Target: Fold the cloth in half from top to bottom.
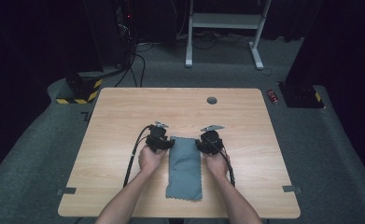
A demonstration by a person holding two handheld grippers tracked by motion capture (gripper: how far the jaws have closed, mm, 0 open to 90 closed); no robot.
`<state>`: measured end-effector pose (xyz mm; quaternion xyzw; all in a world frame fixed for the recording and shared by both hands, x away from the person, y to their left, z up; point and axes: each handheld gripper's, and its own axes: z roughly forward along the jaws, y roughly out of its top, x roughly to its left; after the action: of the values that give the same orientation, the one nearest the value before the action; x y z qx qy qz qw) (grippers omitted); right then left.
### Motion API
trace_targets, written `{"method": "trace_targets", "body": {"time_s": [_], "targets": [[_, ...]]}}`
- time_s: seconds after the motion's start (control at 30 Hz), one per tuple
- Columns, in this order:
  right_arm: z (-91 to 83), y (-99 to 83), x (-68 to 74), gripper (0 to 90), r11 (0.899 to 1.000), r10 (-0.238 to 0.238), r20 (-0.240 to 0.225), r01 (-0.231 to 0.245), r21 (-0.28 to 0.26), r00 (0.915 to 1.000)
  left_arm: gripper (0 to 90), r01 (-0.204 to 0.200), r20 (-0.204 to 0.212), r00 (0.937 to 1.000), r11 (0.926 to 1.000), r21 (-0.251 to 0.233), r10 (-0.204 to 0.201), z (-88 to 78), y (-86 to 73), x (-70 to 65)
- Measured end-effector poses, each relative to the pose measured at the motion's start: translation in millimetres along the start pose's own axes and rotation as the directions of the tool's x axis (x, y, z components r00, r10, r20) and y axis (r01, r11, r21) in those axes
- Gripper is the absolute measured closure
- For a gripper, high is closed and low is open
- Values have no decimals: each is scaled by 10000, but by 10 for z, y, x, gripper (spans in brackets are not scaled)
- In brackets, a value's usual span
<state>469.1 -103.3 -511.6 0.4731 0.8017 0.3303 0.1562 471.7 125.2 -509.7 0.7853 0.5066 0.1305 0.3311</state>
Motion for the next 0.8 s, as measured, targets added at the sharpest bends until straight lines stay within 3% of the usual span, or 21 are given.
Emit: {"method": "trace_targets", "body": {"time_s": [0.23, 0.37, 0.43, 0.53, 0.67, 0.8], "targets": [[66, 36, 7, 638, 9999, -110, 196, 110, 20, 9997, 541, 16, -232, 9997, 9999, -122, -19, 24, 17, 15], [75, 38, -1, 641, 9997, -232, 320, 233, -19, 9992, 512, -418, -328, 9985, 9986, 335, 429, 56, 92, -29], [77, 39, 10, 660, 9995, -320, 370, 320, -1, 9988, 520, -459, -469, 9978, 9985, 304, 473, 70, 99, -51], [77, 42, 22, 717, 9989, -473, 246, 472, 31, 9986, 584, -789, -716, 9942, 9965, 281, 808, 76, 89, -77], [96, 122, 40, 820, 9973, -532, 6, 531, 503, 9986, 684, -809, -507, 9953, 9963, 305, 824, 65, 88, -77], [109, 123, 49, 874, 9981, -401, -158, 407, 453, 9991, 773, -842, -320, 9959, 9961, 280, 851, 71, 90, -89]]}}
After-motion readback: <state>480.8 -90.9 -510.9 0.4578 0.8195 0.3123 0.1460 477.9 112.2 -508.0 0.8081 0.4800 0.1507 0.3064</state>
